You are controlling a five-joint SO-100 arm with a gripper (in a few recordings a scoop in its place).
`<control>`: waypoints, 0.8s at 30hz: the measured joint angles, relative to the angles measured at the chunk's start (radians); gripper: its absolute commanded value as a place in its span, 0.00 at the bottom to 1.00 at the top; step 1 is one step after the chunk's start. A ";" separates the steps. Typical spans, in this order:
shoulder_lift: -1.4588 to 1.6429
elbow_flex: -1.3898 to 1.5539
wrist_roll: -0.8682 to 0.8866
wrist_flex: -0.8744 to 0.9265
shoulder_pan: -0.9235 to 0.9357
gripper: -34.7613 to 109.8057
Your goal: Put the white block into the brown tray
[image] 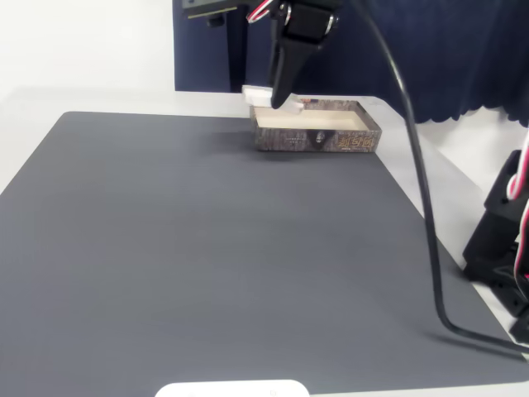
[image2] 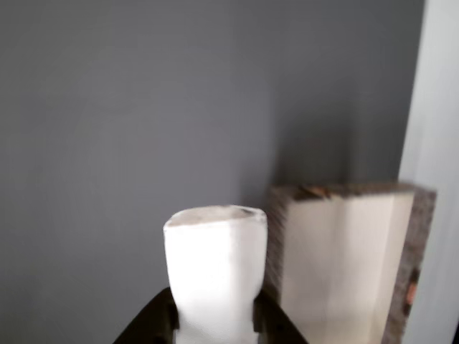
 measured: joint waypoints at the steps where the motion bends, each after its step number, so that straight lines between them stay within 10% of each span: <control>1: -0.028 -0.031 -0.011 0.011 0.017 0.24; 24: -0.637 -0.904 -0.209 0.219 0.318 0.24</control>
